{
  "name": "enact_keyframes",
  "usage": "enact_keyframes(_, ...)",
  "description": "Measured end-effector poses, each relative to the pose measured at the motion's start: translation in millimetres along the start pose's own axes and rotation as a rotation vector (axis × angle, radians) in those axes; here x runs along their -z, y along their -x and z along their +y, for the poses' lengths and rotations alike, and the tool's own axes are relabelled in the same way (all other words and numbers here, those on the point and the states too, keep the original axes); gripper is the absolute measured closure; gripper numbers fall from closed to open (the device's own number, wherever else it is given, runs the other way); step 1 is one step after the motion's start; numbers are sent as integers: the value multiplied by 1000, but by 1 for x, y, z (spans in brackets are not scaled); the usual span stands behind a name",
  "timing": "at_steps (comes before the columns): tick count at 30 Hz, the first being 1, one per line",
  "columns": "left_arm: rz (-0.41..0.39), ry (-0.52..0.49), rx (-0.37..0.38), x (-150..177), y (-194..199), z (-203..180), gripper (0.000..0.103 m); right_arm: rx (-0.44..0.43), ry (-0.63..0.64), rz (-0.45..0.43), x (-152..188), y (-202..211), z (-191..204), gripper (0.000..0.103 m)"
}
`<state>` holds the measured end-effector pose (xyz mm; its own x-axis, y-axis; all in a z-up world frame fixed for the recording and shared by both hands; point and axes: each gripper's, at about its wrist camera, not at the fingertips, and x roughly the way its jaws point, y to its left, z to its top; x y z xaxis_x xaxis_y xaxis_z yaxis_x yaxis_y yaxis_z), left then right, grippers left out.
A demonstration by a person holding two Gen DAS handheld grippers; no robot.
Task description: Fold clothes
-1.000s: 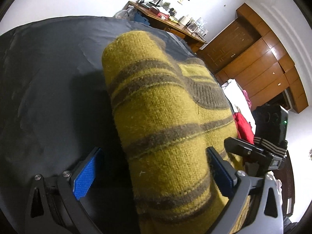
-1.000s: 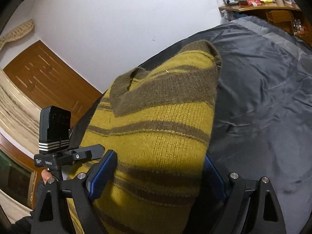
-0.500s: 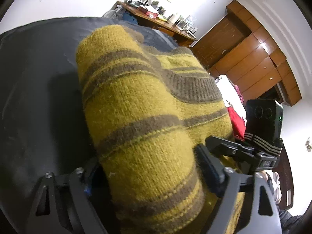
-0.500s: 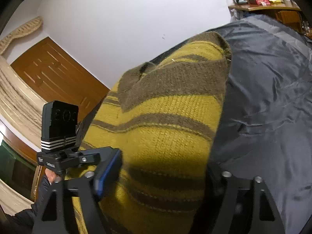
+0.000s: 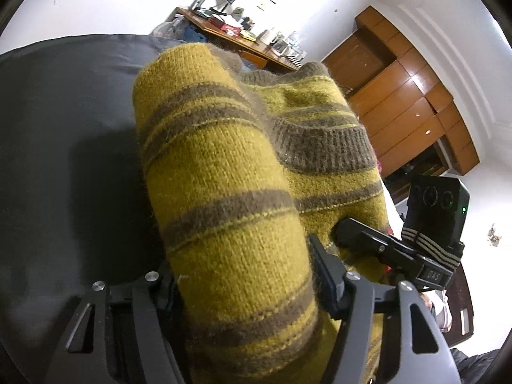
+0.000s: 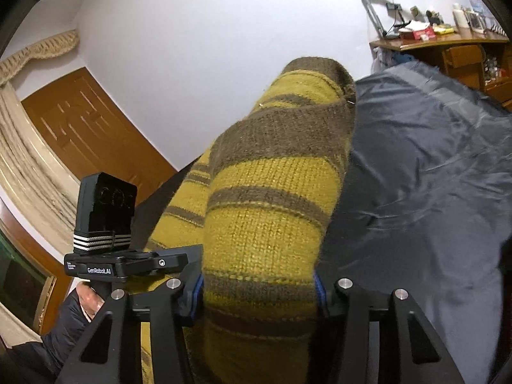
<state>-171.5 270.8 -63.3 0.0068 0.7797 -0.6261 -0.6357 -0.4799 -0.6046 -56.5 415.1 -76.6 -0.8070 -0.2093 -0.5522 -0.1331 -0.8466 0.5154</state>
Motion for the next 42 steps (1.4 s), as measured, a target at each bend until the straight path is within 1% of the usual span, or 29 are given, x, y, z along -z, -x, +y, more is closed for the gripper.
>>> enact_keyframes(3,-3,-20,21,-4,-7,-17,34,20,11,-30,1,19,-2,50)
enact_keyframes(5,-7,-37,36,-9,-15,-31,34,49,20,-57,-2,32,-1,50)
enact_keyframes(8,-21,-57,57,-18,-28,-51,34,111,40,-96,-8,55,-2,50)
enact_keyframes(10,-30,-69,69,-25,-38,-63,34,158,54,-122,-18,67,-3,50)
enact_keyframes(13,-41,-71,73,-39,-59,-78,34,218,57,-147,-29,79,-12,50)
enact_keyframes(16,-44,-70,59,-53,-88,-89,34,286,54,-161,-41,85,-24,50)
enact_keyframes(18,-33,-63,38,-58,-106,-90,34,340,54,-161,-47,86,-35,50)
enact_keyframes(21,-13,-48,-9,-61,-127,-86,34,406,65,-133,-51,78,-49,50)
enact_keyframes(23,7,-29,-31,-61,-138,-77,36,420,43,-100,-53,65,-65,50)
enact_keyframes(26,8,-43,-48,-61,-143,-76,36,428,23,-75,-51,58,-79,49)
enact_keyframes(30,0,-82,-81,-59,-145,-80,35,423,3,-63,-47,57,-90,39)
enact_keyframes(35,-13,-85,-112,-59,-144,-82,32,440,8,-70,-28,71,-80,37)
enact_keyframes(39,-28,-46,-131,-53,-138,-80,32,505,46,-145,-27,87,-73,36)
enact_keyframes(42,-53,-40,-137,-46,-124,-84,32,505,70,-216,-20,111,-57,36)
